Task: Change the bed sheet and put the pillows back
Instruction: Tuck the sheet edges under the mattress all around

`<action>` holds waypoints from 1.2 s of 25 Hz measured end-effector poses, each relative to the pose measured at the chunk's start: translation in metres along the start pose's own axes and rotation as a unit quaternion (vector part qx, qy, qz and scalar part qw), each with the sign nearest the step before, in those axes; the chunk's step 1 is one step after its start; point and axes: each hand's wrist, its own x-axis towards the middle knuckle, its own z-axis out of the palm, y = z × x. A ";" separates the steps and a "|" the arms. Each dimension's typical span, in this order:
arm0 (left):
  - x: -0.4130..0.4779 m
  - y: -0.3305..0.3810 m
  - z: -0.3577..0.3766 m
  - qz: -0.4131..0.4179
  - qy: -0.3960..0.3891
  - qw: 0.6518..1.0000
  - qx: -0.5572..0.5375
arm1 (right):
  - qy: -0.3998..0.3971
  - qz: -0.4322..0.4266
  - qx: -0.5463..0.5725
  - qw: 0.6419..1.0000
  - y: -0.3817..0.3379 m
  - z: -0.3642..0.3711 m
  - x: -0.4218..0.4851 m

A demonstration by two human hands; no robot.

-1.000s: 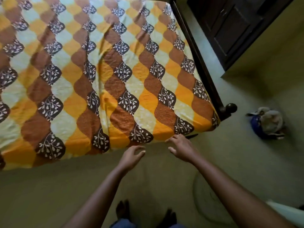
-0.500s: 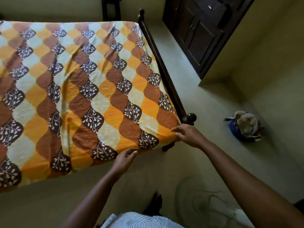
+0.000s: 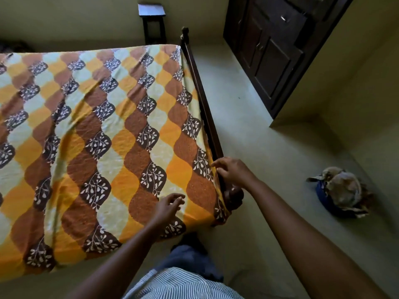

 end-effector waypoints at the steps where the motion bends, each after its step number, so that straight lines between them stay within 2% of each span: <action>1: 0.017 0.012 0.004 0.002 -0.011 1.000 0.027 | 0.007 0.005 0.018 1.000 0.007 -0.004 0.011; 4: 0.072 0.049 0.015 -0.001 -0.025 0.996 0.090 | 0.009 0.024 0.061 0.998 0.024 -0.015 0.043; 9: 0.143 0.091 0.033 -0.045 -0.017 0.995 0.082 | -0.030 0.035 0.063 0.997 0.050 -0.032 0.103; 13: 0.156 0.086 0.043 -0.093 0.029 0.995 0.012 | -0.138 -0.029 -0.011 0.990 0.056 -0.030 0.152; 16: 0.166 0.076 0.051 -0.111 0.108 0.987 -0.052 | -0.231 -0.107 -0.072 0.964 0.060 -0.023 0.195; 20: 0.164 0.069 0.082 -0.171 0.226 0.954 -0.101 | -0.316 -0.225 -0.154 0.909 0.069 -0.018 0.241; 23: 0.150 0.056 0.115 -0.202 0.288 0.934 -0.060 | -0.328 -0.327 -0.202 0.863 0.072 -0.009 0.255; 27: 0.146 0.040 0.156 -0.213 0.317 0.924 -0.029 | -0.352 -0.491 -0.309 0.735 0.074 0.014 0.272; 30: 0.150 0.032 0.168 -0.213 0.326 0.921 -0.019 | -0.336 -0.544 -0.367 0.676 0.071 0.031 0.282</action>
